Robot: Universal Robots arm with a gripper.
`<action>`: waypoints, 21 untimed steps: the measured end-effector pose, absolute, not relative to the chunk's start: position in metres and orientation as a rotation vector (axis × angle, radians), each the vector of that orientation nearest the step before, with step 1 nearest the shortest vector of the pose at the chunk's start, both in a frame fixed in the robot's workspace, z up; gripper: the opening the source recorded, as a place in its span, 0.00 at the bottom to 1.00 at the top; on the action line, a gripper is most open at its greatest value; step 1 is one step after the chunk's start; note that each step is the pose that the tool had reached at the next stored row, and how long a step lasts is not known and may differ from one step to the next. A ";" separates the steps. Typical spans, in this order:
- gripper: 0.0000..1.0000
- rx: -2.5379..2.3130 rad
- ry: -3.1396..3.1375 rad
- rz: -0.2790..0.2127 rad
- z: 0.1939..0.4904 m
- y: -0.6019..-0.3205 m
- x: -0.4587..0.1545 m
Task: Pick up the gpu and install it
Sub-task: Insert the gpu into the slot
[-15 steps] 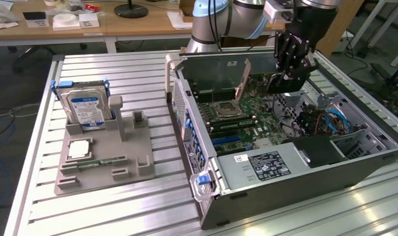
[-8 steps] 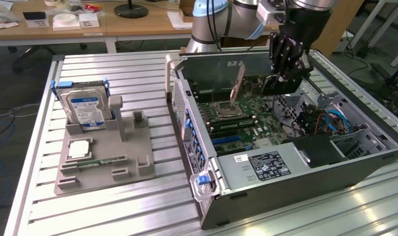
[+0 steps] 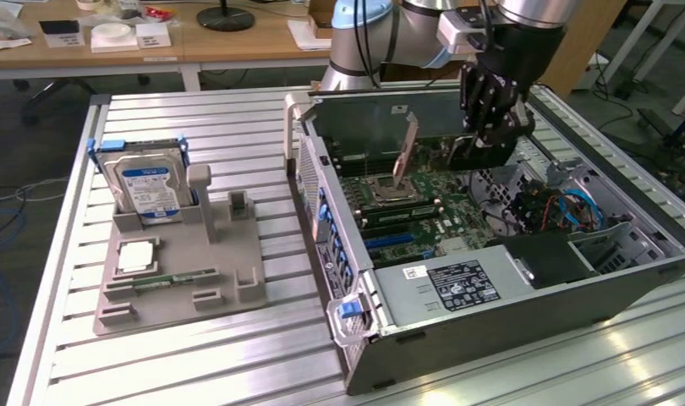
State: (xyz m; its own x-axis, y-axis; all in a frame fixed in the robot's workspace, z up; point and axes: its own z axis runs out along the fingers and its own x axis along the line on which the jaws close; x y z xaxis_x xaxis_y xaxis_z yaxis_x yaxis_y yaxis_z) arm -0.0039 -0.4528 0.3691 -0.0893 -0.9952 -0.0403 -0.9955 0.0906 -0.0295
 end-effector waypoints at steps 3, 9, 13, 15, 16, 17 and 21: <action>0.27 -2.086 2.283 0.008 0.367 -0.453 -0.008; 0.27 -2.086 2.283 0.008 0.361 -0.454 -0.019; 0.27 -2.086 2.282 0.008 0.360 -0.454 -0.020; 0.27 -2.086 2.283 0.008 0.360 -0.456 -0.020; 0.27 -2.085 2.283 0.008 0.360 -0.456 -0.020; 0.27 -2.085 2.283 0.008 0.360 -0.457 -0.021; 0.27 -2.085 2.283 0.008 0.355 -0.457 -0.026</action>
State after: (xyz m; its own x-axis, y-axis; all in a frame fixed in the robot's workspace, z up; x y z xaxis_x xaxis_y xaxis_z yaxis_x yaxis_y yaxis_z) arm -0.0261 -0.4567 0.3552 -0.0894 -0.9952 -0.0403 -0.9954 0.0907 -0.0295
